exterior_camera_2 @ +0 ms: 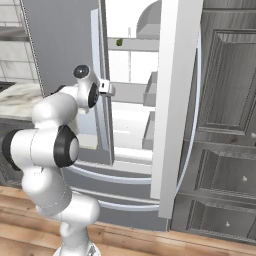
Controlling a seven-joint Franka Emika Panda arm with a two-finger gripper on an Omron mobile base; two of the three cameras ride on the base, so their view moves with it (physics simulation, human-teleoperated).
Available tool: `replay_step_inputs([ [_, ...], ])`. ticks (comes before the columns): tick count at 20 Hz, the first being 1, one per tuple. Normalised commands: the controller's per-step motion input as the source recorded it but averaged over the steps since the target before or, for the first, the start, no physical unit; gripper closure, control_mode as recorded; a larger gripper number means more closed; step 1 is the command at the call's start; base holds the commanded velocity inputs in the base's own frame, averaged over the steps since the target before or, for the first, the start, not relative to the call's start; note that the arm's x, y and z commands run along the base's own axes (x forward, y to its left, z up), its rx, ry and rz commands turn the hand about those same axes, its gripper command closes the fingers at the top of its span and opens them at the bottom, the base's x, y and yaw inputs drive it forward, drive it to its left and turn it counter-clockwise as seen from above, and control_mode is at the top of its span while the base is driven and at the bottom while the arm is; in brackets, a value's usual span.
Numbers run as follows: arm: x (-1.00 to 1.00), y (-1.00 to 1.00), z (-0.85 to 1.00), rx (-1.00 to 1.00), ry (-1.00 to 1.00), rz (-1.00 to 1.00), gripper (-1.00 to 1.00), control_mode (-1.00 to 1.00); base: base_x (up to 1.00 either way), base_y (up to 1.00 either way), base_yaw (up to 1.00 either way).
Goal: There is a bowl on the dining counter. Grab a lemon wedge from the fridge and place it in the bowl. Then get the liquor bottle and glass cup from the cabinet and place them next to the bowl.
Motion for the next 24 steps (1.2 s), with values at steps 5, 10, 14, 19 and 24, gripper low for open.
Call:
replay_step_inputs([
  [5,0.4,0.02,-0.3,0.0,0.0,0.0,-1.0,-1.0,0.0,0.0,0.0],
  [10,0.39,0.03,-0.27,0.0,0.0,0.0,-1.0,-1.0,0.0,0.0,0.0],
  [14,0.36,0.18,-0.26,0.0,0.0,0.0,1.0,-1.0,0.0,0.0,0.0],
  [19,0.16,0.2,-0.18,0.0,0.0,0.0,1.0,-1.0,0.0,0.0,0.0],
  [24,-0.24,0.38,-0.02,0.0,0.0,0.01,1.0,-1.0,0.0,0.0,0.0],
])
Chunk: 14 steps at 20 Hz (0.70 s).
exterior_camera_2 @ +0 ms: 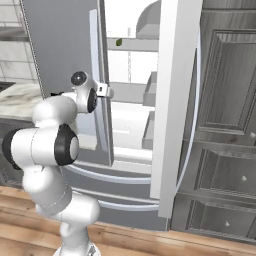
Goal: There is a bowl on the dining counter. Grab a lemon wedge from the fridge and place it in the bowl. Then get the liquor bottle and glass cup from the cabinet and place them next to the bowl.
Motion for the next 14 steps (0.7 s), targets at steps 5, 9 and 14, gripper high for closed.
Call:
replay_step_inputs([
  [5,-0.72,0.54,0.0,0.0,0.0,0.02,1.0,-1.0,0.0,0.0,0.0],
  [9,-0.94,0.61,0.0,0.0,0.0,0.01,1.0,-1.0,0.0,0.0,0.0],
  [14,-1.0,0.68,0.01,0.0,0.0,0.02,1.0,-1.0,0.0,0.0,0.0],
])
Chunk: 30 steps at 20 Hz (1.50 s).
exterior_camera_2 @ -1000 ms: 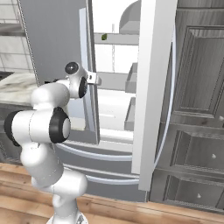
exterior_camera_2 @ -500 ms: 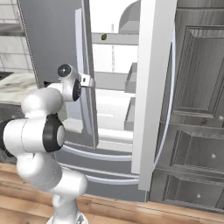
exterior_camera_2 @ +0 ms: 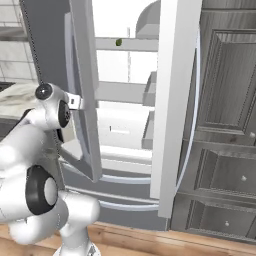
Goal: There is a bowl on the dining counter. Grab a lemon wedge from the fridge and place it in the bowl. Then get the liquor bottle and glass cup from the cabinet and place them next to the bowl.
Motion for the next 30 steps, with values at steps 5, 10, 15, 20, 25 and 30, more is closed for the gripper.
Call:
replay_step_inputs([
  [5,-1.0,0.77,0.06,0.02,0.0,0.05,1.0,-1.0,0.0,0.0,0.0],
  [10,-1.0,0.88,0.09,0.02,0.0,0.07,-1.0,-1.0,0.0,0.0,0.0],
  [15,-1.0,-0.07,0.22,0.05,0.0,0.07,-1.0,-1.0,0.0,0.0,0.0],
  [20,-1.0,-0.98,0.4,0.09,0.0,0.01,-1.0,-1.0,0.0,0.0,0.0],
  [25,-0.69,-1.0,0.43,0.08,0.0,0.0,-1.0,-1.0,0.0,0.0,0.0],
  [30,0.45,-0.74,0.18,0.01,0.0,0.0,-1.0,-1.0,0.0,0.0,0.0],
])
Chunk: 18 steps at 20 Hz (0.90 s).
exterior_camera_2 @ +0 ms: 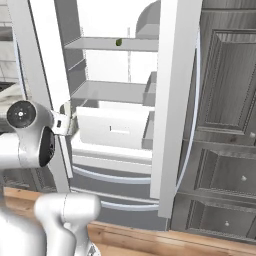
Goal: There is a bowl on the dining counter. Grab a lemon wedge from the fridge and place it in the bowl. Then get the liquor bottle and glass cup from the cabinet and place them next to the bowl.
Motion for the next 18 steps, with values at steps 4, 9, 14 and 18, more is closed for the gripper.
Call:
replay_step_inputs([
  [4,0.99,-0.26,0.08,0.02,-0.01,0.0,-1.0,-1.0,0.0,0.0,0.0],
  [9,1.0,-0.06,0.01,0.01,-0.01,0.0,-1.0,-1.0,0.0,0.0,0.0],
  [14,0.89,0.0,0.01,0.07,0.0,0.0,-1.0,-1.0,0.0,0.0,0.0],
  [18,0.65,0.0,0.1,0.13,0.0,0.0,-1.0,-1.0,0.0,0.0,0.0],
])
